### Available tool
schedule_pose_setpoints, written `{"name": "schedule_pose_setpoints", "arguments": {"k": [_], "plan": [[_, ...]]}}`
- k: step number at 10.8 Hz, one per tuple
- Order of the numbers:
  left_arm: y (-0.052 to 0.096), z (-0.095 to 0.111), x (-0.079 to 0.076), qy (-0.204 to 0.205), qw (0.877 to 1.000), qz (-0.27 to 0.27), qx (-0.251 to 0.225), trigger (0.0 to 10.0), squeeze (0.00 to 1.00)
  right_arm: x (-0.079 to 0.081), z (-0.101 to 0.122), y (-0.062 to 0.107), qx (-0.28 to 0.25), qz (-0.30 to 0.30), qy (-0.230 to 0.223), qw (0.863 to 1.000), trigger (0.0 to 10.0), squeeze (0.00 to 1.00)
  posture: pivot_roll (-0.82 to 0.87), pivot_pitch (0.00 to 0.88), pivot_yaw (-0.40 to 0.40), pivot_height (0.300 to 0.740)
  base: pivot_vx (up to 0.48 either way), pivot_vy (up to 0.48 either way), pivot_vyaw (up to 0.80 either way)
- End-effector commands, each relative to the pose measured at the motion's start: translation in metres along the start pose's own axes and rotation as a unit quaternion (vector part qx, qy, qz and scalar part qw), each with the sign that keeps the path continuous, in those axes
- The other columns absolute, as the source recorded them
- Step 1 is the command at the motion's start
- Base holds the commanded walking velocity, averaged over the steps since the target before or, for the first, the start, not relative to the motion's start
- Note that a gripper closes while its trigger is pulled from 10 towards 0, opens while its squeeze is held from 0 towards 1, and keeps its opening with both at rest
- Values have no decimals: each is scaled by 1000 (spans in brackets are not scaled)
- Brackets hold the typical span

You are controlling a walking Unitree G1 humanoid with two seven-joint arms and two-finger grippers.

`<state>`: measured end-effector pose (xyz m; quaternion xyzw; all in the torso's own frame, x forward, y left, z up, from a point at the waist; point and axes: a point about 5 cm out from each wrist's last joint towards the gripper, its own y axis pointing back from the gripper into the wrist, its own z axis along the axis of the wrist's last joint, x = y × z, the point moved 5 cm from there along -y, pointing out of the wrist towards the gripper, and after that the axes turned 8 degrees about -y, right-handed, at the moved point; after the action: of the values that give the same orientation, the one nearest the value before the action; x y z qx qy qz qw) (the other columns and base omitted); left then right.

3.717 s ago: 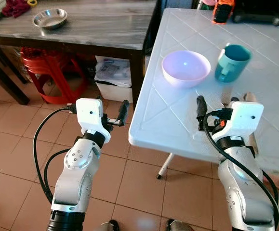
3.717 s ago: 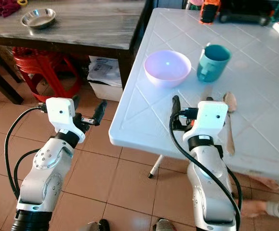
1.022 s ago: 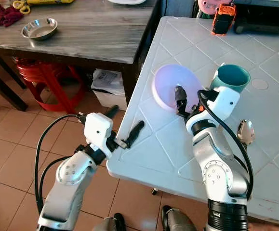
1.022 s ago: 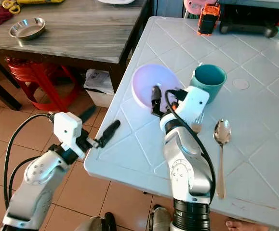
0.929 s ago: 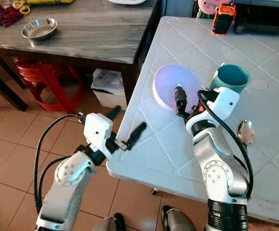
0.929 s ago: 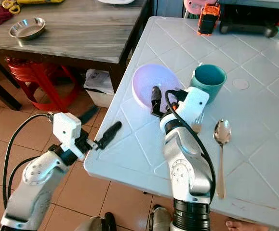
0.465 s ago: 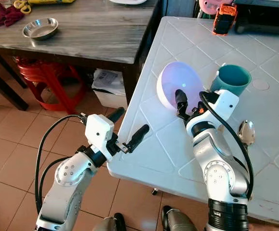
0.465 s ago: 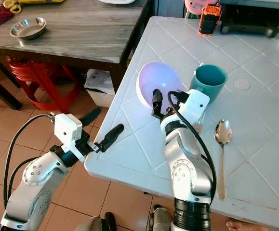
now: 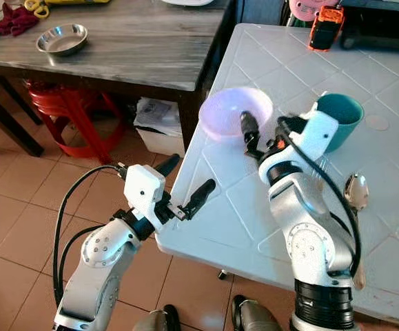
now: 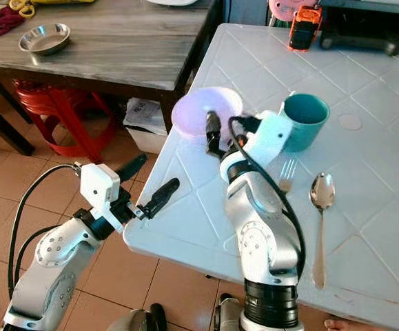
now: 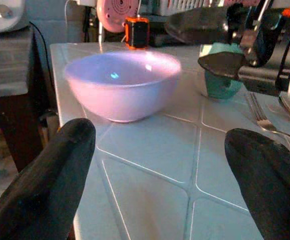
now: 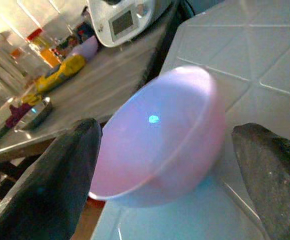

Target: Setting the table

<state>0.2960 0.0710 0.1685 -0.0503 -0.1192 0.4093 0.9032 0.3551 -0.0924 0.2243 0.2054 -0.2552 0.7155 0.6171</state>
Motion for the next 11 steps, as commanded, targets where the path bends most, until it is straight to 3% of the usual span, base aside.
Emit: {"name": "schedule_pose_setpoints", "arguments": {"k": [1,2,6,11], "plan": [[2,-4,-1,-5,1000,-2,8,10000,0,27,12,-1,-19,30,-41,999,10000,0,-168,212,65,740,0,0,0],[2,-4,-2,-7,1000,-2,8,10000,0,29,14,0,-19,32,-48,998,10000,0,-168,212,65,740,0,0,0],[1,-3,-5,-10,1000,-10,11,10000,0,9,7,-10,-4,-20,-115,993,10000,0,-162,220,67,740,0,0,0],[3,-4,-9,-10,1000,-18,14,10000,0,2,-8,-22,25,-39,-112,993,10000,0,-157,227,65,740,0,0,0]]}}
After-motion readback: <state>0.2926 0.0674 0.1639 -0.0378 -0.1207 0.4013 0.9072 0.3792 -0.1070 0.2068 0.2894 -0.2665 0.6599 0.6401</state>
